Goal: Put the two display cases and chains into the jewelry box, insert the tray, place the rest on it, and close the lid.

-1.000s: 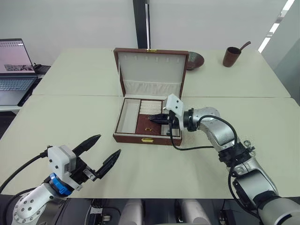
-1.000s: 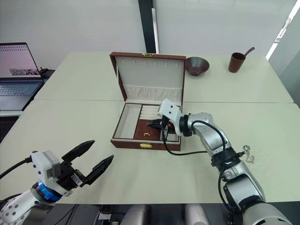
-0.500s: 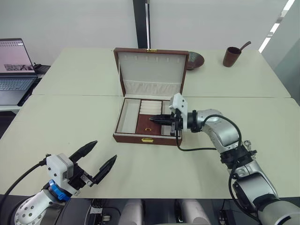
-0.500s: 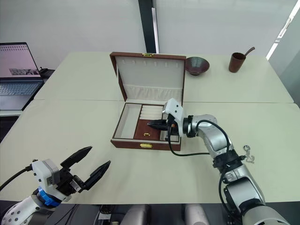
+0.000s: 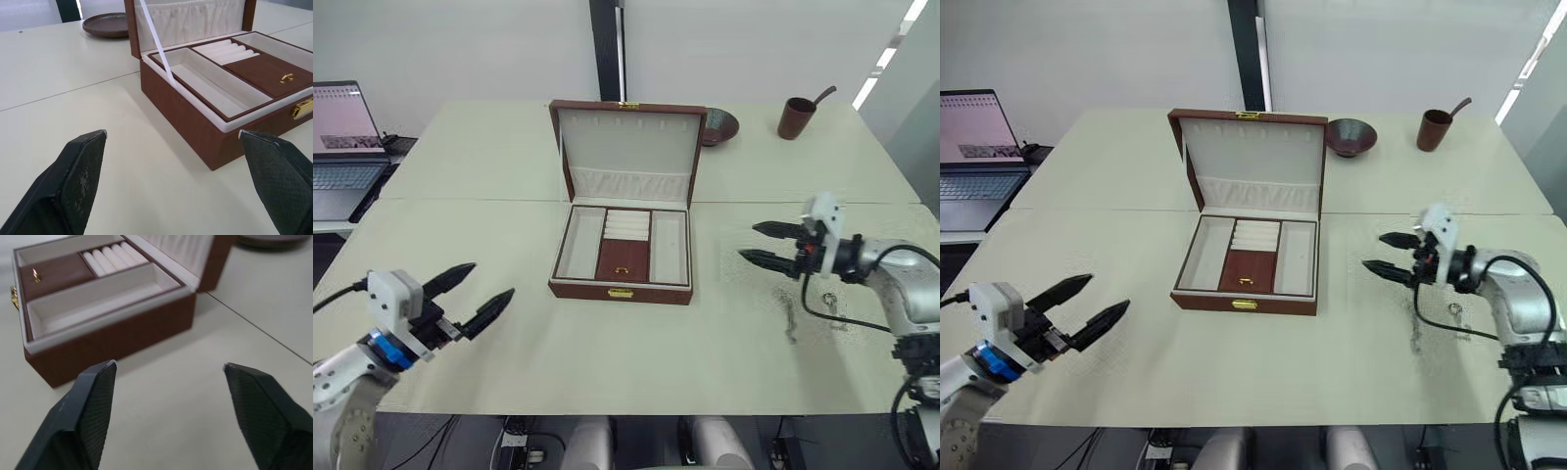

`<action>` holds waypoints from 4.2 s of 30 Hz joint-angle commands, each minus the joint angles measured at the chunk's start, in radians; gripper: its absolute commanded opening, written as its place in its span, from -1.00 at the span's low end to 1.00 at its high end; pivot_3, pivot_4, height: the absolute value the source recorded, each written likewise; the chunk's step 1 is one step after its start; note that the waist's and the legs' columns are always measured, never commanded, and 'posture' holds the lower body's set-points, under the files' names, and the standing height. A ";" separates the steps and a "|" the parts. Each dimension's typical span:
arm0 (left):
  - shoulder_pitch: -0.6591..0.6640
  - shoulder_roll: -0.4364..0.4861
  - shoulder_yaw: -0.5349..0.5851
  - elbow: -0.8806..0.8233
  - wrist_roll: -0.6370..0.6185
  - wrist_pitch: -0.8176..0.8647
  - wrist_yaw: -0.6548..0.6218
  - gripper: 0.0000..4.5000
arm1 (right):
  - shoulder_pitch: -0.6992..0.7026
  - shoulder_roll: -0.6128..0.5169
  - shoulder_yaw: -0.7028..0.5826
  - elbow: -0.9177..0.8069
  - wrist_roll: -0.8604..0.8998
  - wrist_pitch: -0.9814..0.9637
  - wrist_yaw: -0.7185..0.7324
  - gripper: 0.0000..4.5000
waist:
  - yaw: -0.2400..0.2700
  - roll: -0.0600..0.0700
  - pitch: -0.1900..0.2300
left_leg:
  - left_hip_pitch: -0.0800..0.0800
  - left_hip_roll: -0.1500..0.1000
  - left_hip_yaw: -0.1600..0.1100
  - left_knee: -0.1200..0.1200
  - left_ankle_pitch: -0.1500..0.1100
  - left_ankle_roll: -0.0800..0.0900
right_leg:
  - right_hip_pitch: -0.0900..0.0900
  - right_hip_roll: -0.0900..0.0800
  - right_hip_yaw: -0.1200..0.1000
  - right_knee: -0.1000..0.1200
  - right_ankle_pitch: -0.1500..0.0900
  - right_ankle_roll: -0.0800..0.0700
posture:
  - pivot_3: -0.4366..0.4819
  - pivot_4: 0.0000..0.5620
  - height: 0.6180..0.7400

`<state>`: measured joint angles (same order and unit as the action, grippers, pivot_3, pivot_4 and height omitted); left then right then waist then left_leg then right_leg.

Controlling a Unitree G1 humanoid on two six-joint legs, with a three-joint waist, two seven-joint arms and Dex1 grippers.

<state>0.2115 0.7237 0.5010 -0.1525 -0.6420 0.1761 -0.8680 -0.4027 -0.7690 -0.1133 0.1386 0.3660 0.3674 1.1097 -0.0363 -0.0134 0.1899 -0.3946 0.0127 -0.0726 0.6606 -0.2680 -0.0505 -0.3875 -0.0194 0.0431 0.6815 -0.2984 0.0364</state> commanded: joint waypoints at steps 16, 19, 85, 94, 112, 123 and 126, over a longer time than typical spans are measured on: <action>-0.096 0.055 0.132 0.322 0.116 -0.075 0.037 1.00 | 0.252 -0.068 -0.333 0.282 -0.011 -0.236 -0.159 0.97 | 0.002 0.000 0.000 | 0.001 0.000 0.001 0.000 0.000 0.000 | 0.001 0.000 0.001 0.000 0.000 0.000 | -0.05 -0.47 1.00; -0.085 0.047 0.157 0.350 0.122 -0.099 0.044 1.00 | 0.234 -0.067 -0.327 0.337 -0.015 -0.268 -0.171 0.97 | 0.002 0.000 0.000 | 0.001 0.000 0.002 0.000 0.000 0.000 | 0.001 0.000 0.001 0.000 0.000 0.000 | -0.05 -0.47 1.00; -0.104 -0.021 -0.501 -0.303 0.130 -0.067 -0.303 1.00 | 0.650 0.240 -0.315 -0.237 -0.005 -0.172 -0.472 0.97 | 0.005 0.004 -0.003 | 0.005 0.000 0.003 0.000 0.000 0.000 | 0.005 0.001 0.004 0.000 0.001 0.001 | -0.05 -0.47 1.00; -0.104 -0.040 -0.504 -0.290 0.150 -0.093 -0.287 1.00 | 0.652 0.239 -0.270 -0.183 -0.038 -0.184 -0.466 0.90 | 0.005 0.002 -0.004 | 0.014 0.000 0.003 0.000 0.000 0.000 | 0.013 0.001 0.004 -0.001 0.000 0.001 | -0.05 -0.47 1.00; -0.124 -0.060 -0.492 -0.264 0.151 -0.096 -0.266 1.00 | 0.631 0.234 -0.271 -0.134 -0.039 -0.202 -0.468 -0.99 | 0.005 0.000 -0.007 | 0.014 0.001 0.002 0.000 0.000 0.000 | 0.014 0.001 0.003 -0.001 0.000 0.001 | -0.05 -0.47 1.00; -0.120 -0.077 -0.469 -0.254 0.140 -0.093 -0.222 1.00 | 0.595 0.172 -0.280 -0.252 0.031 -0.144 -0.403 -0.99 | 0.005 0.001 -0.006 | 0.014 0.001 0.002 -0.001 0.000 0.000 | 0.014 0.001 0.003 -0.001 0.000 0.001 | -0.05 -0.47 1.00; -0.109 -0.083 -0.462 -0.257 0.141 -0.093 -0.201 1.00 | 0.564 0.140 -0.275 -0.338 0.086 -0.066 -0.381 -0.99 | 0.003 0.002 -0.006 | 0.014 0.001 0.002 -0.001 0.000 0.000 | 0.013 0.001 0.004 -0.001 0.000 0.001 | -0.05 -0.47 1.00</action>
<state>0.0996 0.6470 0.0124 -0.3917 -0.4883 0.0968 -1.0799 0.1816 -0.6073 -0.3717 -0.1249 0.4105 0.2788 0.7161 -0.0334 -0.0116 0.1840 -0.3805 0.0134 -0.0704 0.6601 -0.2682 -0.0503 -0.3742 -0.0183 0.0466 0.6803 -0.2987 0.0370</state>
